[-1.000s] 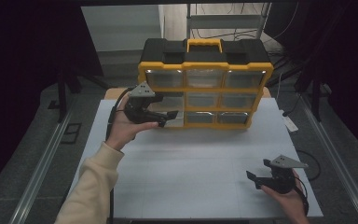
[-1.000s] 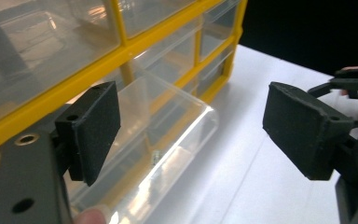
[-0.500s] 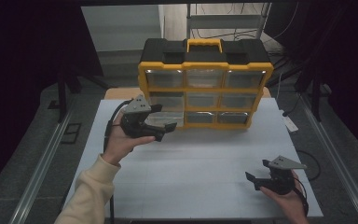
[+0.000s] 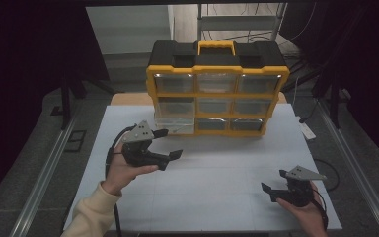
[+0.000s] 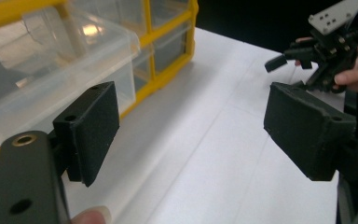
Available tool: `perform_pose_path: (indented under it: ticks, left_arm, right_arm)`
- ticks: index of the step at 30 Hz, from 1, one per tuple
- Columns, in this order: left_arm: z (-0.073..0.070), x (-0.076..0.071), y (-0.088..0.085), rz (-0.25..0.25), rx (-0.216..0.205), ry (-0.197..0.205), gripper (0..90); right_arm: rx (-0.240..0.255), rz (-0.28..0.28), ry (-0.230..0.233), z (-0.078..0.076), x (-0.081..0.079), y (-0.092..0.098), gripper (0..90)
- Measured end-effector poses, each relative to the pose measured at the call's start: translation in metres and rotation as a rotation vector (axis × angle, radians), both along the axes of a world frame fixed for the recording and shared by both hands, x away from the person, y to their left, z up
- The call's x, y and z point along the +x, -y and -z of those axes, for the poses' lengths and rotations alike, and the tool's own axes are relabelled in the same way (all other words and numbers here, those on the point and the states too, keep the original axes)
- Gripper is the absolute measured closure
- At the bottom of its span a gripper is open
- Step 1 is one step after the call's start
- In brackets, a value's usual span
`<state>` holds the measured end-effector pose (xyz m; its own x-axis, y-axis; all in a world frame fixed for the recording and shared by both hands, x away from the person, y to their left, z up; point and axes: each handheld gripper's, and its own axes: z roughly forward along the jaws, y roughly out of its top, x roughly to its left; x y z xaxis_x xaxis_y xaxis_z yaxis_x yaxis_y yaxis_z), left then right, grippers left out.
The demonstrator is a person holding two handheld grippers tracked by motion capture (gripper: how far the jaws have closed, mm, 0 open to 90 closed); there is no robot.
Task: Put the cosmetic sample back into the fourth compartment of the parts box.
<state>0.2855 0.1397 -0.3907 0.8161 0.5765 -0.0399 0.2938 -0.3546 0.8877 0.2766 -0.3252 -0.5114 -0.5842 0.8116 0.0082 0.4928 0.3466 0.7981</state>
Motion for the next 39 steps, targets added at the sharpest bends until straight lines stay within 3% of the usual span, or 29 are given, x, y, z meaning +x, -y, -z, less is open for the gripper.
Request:
perform_pose_path:
  ticks: [4,10,16,18,19,28,30,39]
  left_arm:
    - [0.009,-0.004,-0.001,0.000,0.007,-0.015,18.6]
    - [0.035,-0.015,-0.005,-0.030,0.022,-0.030,18.8]
    - [0.072,-0.021,-0.021,-0.111,0.043,-0.068,18.5]
    - [0.075,-0.022,-0.023,-0.122,0.046,-0.071,18.5]
    - [0.084,-0.023,-0.031,-0.158,0.047,-0.083,18.5]
    - [0.101,-0.024,-0.045,-0.194,0.035,-0.128,18.1]
    - [0.104,-0.025,-0.045,-0.203,0.054,-0.124,18.0]
    - [0.107,-0.025,-0.046,-0.210,0.052,-0.120,17.9]
  right_arm:
    - [0.000,-0.003,-0.001,0.000,0.000,0.000,13.3]
    - [0.002,-0.002,0.000,0.000,0.000,0.000,13.3]
    - [0.002,-0.002,0.000,0.000,0.000,0.000,13.3]
    - [0.002,-0.003,0.000,0.000,0.000,0.000,13.3]
    - [0.001,-0.003,0.000,0.000,0.000,0.000,13.3]
    - [-0.003,-0.005,-0.002,0.000,0.000,0.000,13.3]
    - [-0.004,-0.007,-0.002,0.000,0.000,0.000,13.3]
    - [-0.006,-0.008,0.001,0.000,0.000,0.000,13.3]
